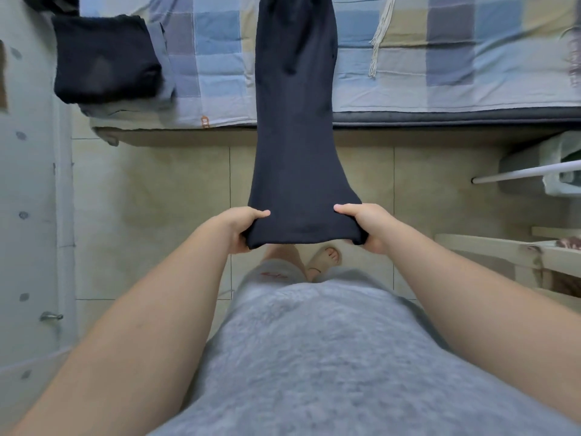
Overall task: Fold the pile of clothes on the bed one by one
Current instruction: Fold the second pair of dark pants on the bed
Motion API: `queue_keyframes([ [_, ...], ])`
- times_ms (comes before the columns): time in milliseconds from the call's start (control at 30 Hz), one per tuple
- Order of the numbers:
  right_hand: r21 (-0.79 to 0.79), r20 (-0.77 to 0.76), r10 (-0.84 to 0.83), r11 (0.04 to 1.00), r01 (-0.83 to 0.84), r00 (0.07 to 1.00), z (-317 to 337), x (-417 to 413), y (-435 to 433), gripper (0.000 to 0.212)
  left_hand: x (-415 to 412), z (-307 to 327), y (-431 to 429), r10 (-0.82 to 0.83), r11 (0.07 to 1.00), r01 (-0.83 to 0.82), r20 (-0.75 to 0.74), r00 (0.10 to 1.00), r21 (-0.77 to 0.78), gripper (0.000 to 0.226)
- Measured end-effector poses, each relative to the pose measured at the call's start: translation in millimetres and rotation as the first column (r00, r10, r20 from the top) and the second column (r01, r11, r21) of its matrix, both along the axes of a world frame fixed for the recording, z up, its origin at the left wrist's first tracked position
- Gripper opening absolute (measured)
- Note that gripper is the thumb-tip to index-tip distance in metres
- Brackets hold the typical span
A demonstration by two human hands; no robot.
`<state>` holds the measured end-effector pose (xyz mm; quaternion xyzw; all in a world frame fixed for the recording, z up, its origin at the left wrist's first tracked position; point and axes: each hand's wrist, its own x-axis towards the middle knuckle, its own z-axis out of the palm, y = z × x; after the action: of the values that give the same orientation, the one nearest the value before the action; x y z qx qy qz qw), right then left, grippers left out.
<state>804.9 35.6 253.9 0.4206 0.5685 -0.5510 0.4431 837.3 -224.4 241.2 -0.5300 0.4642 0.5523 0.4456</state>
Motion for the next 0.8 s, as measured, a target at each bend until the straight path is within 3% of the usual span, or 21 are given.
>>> queue_keyframes([
  [133, -0.017, 0.045, -0.026, 0.999, 0.027, 0.999, 13, 16, 10, 0.026, 19, 17, 11, 0.068, 0.997, -0.069, 0.033, 0.997, 0.019, 0.023],
  [333, -0.058, -0.013, -0.182, 0.982, 0.181, 0.983, 35, -31, 3, 0.023, -28, 41, 12, 0.190, 0.981, -0.192, -0.120, 0.974, 0.001, 0.016],
  [533, -0.070, -0.121, -0.199, 0.979, 0.192, 0.972, 49, -145, -23, 0.008, -134, 56, -5, 0.336, 0.941, -0.334, -0.240, 0.911, 0.054, 0.019],
  [800, -0.008, -0.132, -0.309, 0.950, 0.311, 0.942, 32, -332, -75, 0.012, -325, 26, -56, 0.295, 0.954, -0.300, -0.245, 0.924, 0.017, 0.011],
])
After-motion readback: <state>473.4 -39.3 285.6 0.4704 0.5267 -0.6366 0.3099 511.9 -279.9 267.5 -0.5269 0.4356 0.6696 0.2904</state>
